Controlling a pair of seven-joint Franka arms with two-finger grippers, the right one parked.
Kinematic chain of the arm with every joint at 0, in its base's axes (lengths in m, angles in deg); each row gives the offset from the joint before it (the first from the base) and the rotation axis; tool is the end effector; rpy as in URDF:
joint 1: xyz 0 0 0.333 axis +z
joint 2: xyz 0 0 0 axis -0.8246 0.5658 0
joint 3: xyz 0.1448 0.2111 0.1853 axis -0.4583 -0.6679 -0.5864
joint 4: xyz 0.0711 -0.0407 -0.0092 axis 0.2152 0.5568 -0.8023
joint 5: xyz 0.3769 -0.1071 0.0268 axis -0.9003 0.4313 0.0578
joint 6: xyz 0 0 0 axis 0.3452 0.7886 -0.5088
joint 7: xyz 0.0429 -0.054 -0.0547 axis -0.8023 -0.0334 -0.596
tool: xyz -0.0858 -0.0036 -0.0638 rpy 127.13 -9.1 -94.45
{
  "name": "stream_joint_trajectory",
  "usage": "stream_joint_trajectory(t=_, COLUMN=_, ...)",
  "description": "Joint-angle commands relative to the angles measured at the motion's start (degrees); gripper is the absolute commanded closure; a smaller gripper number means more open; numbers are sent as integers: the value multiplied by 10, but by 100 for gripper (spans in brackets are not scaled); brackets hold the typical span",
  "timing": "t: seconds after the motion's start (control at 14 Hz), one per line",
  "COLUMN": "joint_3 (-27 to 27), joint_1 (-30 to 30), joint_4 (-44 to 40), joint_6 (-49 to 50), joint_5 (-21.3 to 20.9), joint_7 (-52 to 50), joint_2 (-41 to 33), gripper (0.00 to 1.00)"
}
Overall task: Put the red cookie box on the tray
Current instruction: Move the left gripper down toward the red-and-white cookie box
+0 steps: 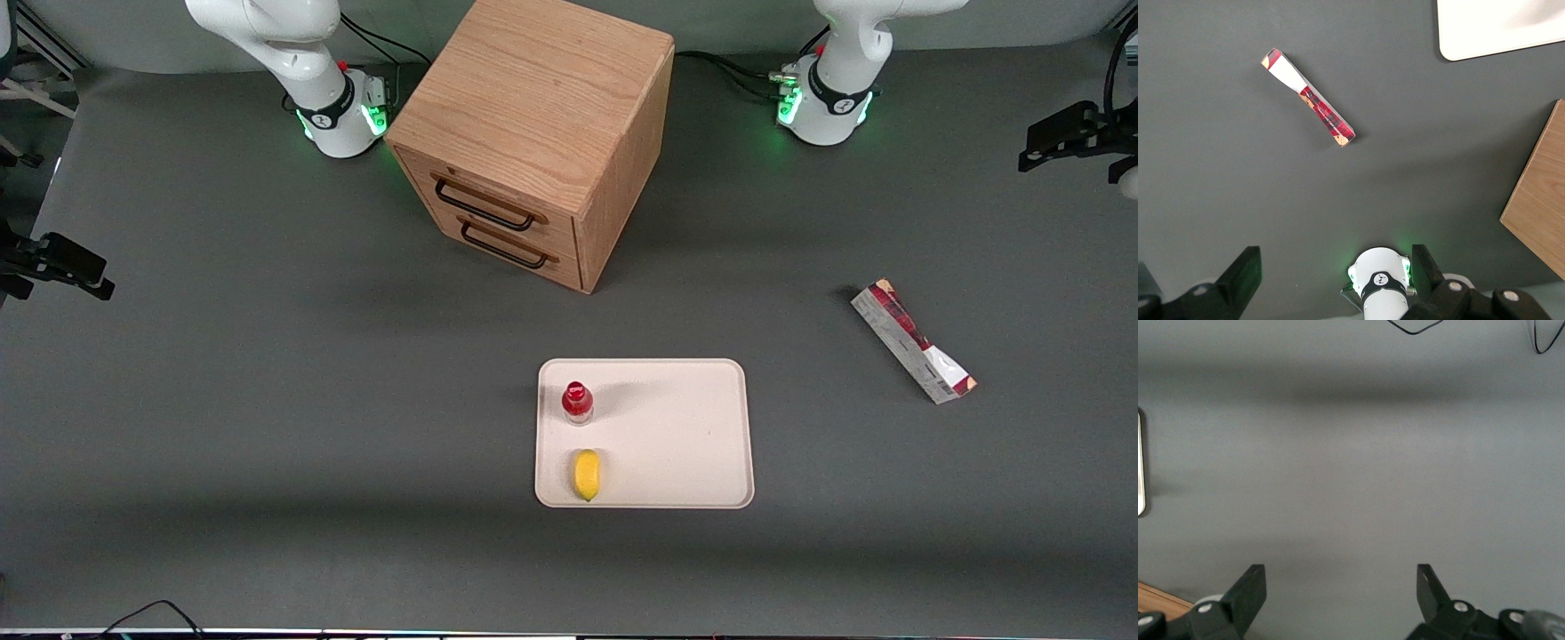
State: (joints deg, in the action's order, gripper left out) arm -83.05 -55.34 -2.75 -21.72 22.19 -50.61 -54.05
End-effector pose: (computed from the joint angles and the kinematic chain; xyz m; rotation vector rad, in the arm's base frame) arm 0.5139 0.0120 0.6597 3.0969 -0.2740 -0.3463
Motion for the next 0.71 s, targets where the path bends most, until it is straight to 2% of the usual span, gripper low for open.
stream_joint_trajectory(t=0.0, joint_3=8, joint_1=-7, joint_4=8, joint_6=1, joint_5=-25, joint_7=10, joint_2=0, gripper=0)
stream_joint_trajectory(t=0.21, joint_3=12, joint_1=-8, joint_4=7, joint_6=-2, joint_5=-46, joint_7=5, joint_2=10, gripper=0)
stream_joint_trajectory(t=0.43, joint_3=11, joint_1=-7, joint_4=20, joint_6=-17, joint_5=-58, joint_7=-4, joint_2=56, gripper=0)
stream_joint_trajectory(t=0.64, joint_3=8, joint_1=-5, joint_4=62, joint_6=-107, joint_5=-59, joint_7=-21, joint_2=102, gripper=0)
